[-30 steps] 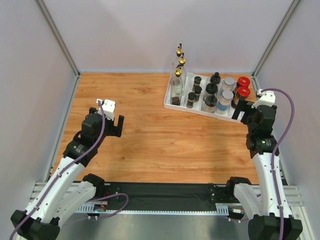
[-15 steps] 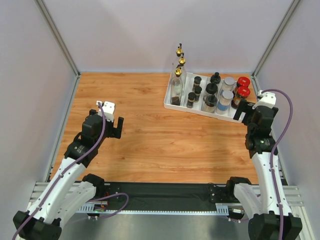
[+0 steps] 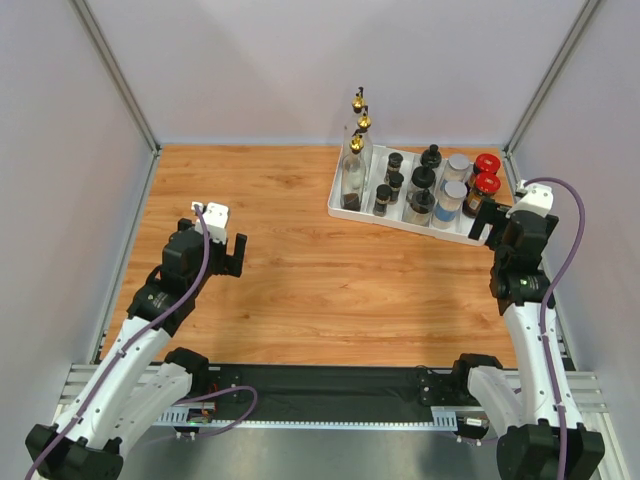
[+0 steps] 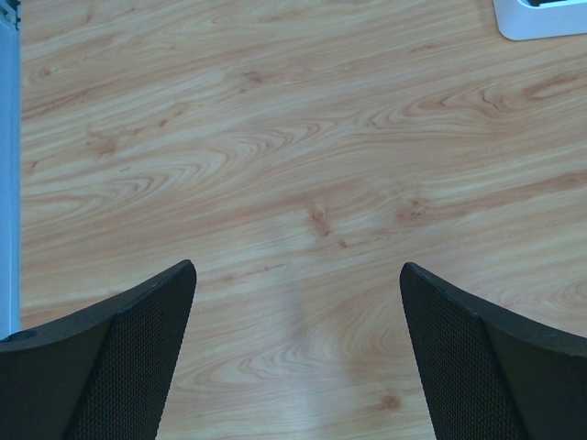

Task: Organize the condiment bottles
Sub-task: Reset both arms

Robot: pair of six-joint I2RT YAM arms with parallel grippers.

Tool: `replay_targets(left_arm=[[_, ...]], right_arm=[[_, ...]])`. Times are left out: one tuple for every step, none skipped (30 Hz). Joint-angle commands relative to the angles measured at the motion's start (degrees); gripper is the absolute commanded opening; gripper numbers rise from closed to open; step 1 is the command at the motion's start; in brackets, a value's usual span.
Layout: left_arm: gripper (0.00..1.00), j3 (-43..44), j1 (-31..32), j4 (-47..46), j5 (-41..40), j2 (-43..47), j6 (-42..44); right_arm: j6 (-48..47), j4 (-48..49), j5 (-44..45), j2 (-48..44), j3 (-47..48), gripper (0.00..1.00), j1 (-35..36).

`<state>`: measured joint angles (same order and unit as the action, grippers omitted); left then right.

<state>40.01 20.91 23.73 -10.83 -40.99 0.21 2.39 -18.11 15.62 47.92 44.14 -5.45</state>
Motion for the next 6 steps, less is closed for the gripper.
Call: replay_targets(left_arm=[[1.0, -0.55, -0.52, -2.28, 0.72, 0.39, -0.3], [1.0, -0.63, -0.43, -2.37, 0.72, 0.3, -0.3], [1.0, -0.63, -0.51, -2.37, 0.72, 0.21, -0.38], [1.0, -0.63, -0.52, -2.46, 0.72, 0.04, -0.38], [1.0, -0.81, -0.52, -2.54, 0.81, 0.04, -0.38], [1.0, -0.72, -0.52, -2.63, 0.9, 0.04, -0.47]], right_arm=[[0.86, 2.55, 1.61, -0.11, -0.11, 1.0, -0.17], [0.86, 2.73, 1.52, -0.11, -0.28, 1.0, -0.17], [0.86, 2.81, 1.61, -0.02, -0.28, 1.0, -0.17], [0.95, 2.82, 1.52, 0.15, -0.28, 1.0, -0.17], [0.86, 2.82, 1.43, 0.24, -0.28, 1.0, -0.17], [0.77, 2.9, 1.7, 0.33, -0.11, 1.0, -0.17]])
